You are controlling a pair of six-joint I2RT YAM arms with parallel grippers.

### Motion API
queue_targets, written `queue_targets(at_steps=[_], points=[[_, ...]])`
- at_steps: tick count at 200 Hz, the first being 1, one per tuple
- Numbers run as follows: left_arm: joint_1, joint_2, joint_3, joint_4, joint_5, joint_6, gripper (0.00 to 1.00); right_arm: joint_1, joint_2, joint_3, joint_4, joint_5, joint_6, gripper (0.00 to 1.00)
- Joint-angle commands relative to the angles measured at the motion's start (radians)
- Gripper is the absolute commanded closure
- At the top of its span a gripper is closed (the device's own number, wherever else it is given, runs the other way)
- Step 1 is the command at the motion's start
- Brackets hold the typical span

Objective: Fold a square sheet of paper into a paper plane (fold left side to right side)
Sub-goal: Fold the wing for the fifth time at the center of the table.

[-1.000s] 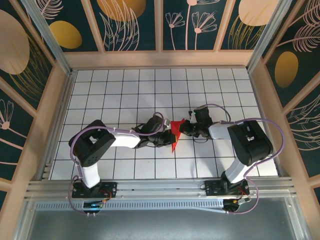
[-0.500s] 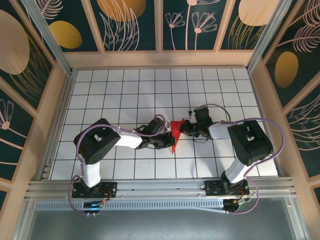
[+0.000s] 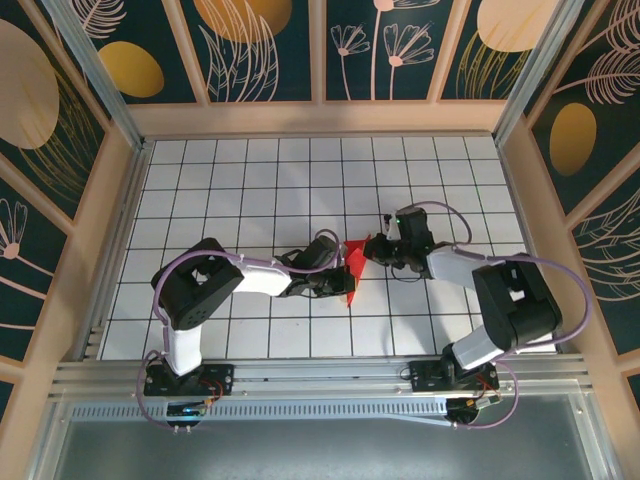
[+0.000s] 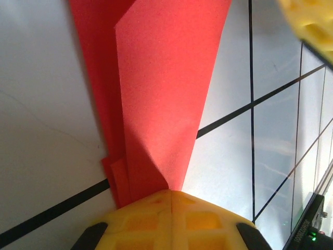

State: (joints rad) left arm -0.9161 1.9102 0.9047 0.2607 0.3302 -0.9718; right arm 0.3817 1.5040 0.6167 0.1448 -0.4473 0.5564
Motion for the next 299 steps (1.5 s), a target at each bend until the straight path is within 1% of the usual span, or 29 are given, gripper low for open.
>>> queue_targets(at_steps=[1,27,71,104,153,205,299], points=[[-0.003,0.026,-0.012,-0.136,-0.073,0.039,1.00,-0.002,-0.037,-0.063,0.041,-0.040,-0.026,1.00],[-0.004,0.024,-0.012,-0.146,-0.079,0.045,1.00,0.014,-0.030,-0.116,0.131,-0.071,-0.009,1.00],[-0.003,0.024,-0.009,-0.163,-0.089,0.052,1.00,0.040,0.041,-0.115,0.200,-0.074,-0.013,1.00],[-0.003,0.021,-0.007,-0.176,-0.099,0.058,1.00,0.045,0.076,-0.086,0.188,-0.051,-0.031,1.00],[-0.004,0.021,-0.012,-0.190,-0.105,0.065,1.00,0.041,0.132,-0.036,0.135,0.021,-0.077,1.00],[-0.003,0.026,-0.020,-0.187,-0.100,0.065,1.00,0.011,0.172,-0.012,0.111,0.044,-0.093,1.00],[-0.004,0.026,-0.032,-0.175,-0.089,0.063,1.00,-0.102,0.225,0.067,0.057,0.038,-0.149,1.00]])
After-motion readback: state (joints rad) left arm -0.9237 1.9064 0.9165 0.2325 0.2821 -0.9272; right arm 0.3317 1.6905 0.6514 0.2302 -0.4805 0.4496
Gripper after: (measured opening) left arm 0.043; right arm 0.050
